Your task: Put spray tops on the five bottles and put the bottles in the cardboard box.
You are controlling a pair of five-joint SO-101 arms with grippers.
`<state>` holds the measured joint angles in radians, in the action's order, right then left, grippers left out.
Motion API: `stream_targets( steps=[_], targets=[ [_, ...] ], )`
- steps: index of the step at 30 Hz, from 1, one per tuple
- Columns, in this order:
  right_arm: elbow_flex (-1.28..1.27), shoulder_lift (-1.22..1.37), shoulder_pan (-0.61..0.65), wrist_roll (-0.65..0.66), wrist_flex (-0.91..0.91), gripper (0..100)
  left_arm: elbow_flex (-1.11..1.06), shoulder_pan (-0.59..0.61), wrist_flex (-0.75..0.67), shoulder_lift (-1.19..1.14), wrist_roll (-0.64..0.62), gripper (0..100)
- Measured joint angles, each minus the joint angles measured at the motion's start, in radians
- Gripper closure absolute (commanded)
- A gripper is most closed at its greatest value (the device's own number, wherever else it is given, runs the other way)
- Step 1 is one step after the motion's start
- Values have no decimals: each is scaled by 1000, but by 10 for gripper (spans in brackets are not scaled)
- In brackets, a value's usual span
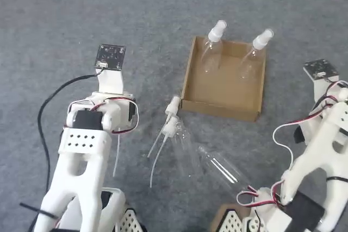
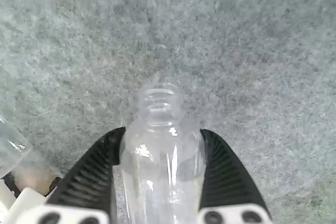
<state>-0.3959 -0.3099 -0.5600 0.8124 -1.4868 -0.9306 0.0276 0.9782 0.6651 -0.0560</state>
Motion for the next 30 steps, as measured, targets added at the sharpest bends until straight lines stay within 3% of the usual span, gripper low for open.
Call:
stream_targets(
  steps=[30],
  targets=[
    [0,0,0,0,0,994,-18,0,-29,0,2,988]
  ],
)
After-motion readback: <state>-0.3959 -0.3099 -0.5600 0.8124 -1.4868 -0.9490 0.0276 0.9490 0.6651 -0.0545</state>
